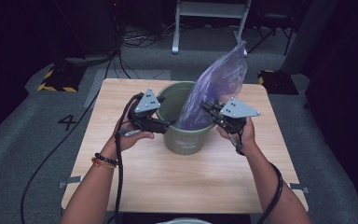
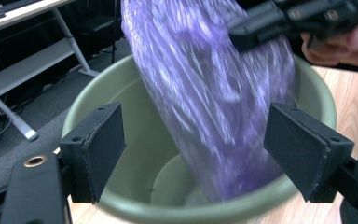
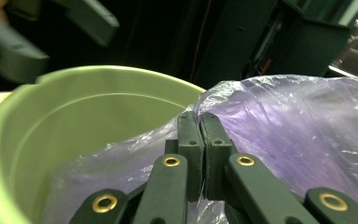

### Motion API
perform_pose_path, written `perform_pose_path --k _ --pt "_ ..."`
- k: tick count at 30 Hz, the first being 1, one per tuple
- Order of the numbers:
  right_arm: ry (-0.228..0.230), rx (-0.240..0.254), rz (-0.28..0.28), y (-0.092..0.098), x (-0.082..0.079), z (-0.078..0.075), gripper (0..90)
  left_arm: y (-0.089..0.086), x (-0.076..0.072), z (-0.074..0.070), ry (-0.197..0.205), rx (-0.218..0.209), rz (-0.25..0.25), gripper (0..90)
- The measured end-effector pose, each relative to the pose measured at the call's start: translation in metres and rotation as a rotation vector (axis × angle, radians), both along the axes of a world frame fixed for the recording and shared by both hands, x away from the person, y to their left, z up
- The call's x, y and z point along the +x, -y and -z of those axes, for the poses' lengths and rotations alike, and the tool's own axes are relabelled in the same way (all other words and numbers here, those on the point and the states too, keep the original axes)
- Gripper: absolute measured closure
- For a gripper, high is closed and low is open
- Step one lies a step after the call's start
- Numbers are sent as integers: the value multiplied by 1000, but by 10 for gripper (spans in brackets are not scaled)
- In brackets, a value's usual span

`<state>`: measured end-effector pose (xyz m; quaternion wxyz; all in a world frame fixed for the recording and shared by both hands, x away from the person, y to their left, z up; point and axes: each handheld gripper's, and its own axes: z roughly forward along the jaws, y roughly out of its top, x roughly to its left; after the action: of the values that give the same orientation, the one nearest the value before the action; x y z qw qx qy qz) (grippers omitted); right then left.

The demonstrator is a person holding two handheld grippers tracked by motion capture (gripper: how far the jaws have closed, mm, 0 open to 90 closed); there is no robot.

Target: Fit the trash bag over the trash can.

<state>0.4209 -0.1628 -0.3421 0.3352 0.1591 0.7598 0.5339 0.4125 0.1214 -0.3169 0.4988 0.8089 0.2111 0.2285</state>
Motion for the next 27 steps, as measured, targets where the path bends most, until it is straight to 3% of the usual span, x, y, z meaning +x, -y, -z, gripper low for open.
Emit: perform_pose_path --k 3,10,17,22,25,27 --pt "11 -17 -16 -3 -3 0 888 5 4 -5 2 -7 0 199" --pt "13 -19 -34 -5 -7 1 890 24 10 0 -6 50 21 198" --pt "18 40 -41 0 -12 -6 895 38 16 8 -20 91 34 184" --pt "32 42 -50 -1 -15 -8 894 47 19 10 -34 102 54 176" --pt "44 50 -59 -2 -17 -10 894 52 22 12 -42 112 67 208" --pt "54 46 -54 -3 -18 -11 894 52 24 12 -45 102 84 306"
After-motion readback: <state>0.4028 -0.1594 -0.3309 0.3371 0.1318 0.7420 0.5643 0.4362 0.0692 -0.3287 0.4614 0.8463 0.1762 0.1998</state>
